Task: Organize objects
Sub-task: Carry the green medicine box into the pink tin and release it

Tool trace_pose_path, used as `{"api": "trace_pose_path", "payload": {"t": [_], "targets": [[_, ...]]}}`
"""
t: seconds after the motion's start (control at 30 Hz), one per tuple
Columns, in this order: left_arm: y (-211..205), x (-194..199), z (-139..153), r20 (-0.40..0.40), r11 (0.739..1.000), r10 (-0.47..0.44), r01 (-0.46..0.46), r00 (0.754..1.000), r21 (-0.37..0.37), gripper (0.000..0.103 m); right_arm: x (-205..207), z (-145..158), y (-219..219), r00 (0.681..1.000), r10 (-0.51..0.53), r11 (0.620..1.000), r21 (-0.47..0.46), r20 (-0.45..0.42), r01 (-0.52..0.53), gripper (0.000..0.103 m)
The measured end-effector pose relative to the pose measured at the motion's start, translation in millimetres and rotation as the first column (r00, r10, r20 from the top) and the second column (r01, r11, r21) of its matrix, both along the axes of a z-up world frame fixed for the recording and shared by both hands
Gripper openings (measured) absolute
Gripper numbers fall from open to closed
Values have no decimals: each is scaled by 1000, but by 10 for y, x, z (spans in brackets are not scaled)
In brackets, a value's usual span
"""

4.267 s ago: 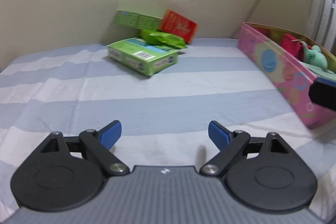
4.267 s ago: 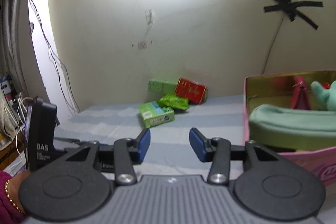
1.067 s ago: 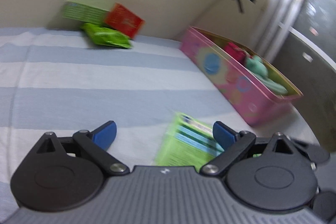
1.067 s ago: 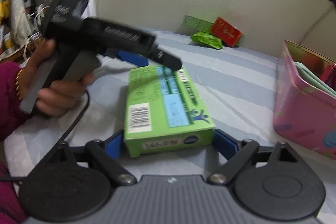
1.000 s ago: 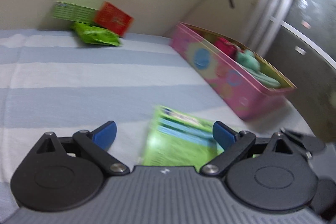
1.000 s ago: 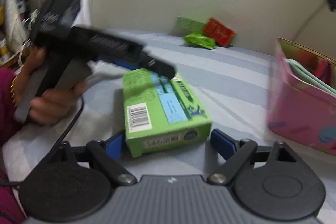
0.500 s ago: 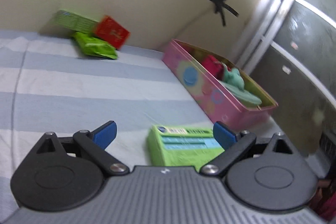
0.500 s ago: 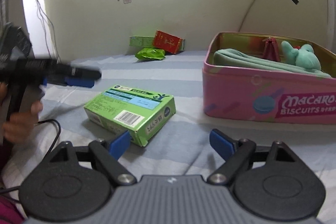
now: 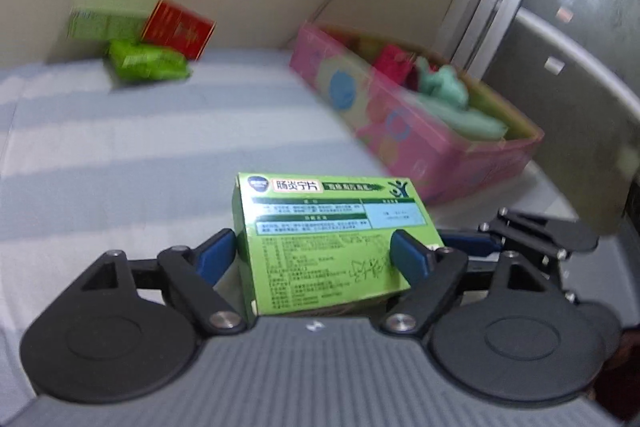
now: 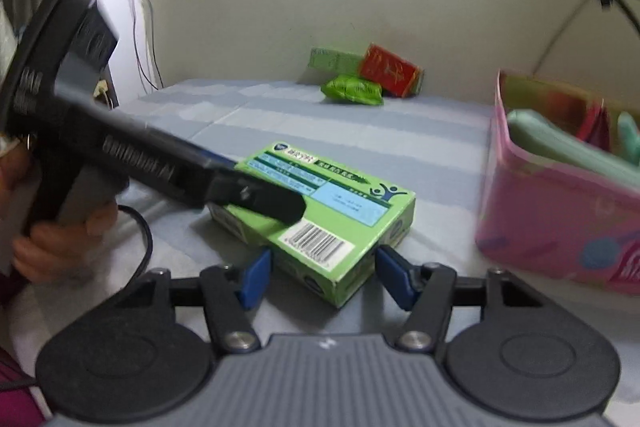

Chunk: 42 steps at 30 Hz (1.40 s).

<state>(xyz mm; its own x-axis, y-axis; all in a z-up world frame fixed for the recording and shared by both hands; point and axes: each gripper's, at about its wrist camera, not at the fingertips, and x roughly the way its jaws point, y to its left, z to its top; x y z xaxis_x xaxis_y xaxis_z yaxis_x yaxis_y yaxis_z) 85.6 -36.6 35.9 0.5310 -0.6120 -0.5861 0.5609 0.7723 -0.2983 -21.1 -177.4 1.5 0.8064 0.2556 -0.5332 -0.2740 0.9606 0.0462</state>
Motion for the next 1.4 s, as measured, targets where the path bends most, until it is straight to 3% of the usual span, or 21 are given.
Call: {"api": "trace_pose_path", "payload": {"t": [0.13,0.27,0.47,0.63,1.03,1.2,1.4], "targets": [[-227,27,373,63,996,-51,55,997,-73,85,-205,316,-286,989,-55,997,55,136,48,58],[-759,72,597,131,989,-117,127,984,-73,85,-329,505,-635,964,-149,988,61,221,139,61],[-1551,251,626,154,980,-189,196,970,-31,85,-334,500,-1167,934,-277,961,70,225,268,64],[-1922,412,564,144,978,-208,211,968,-5,86,-217,409,-1560,922,-331,943,100,198,317,64],[-2356,613,468,133,981,-188,180,973,71,86,47,257,-2010,906,-389,920,121,168,373,63],[-2433,600,465,160,985,-97,72,982,154,87,241,218,-1978,828,-518,850,23,215,526,62],[-2316,370,505,254,970,-33,-30,967,241,91,66,249,-1880,806,-536,842,92,250,532,64]]}}
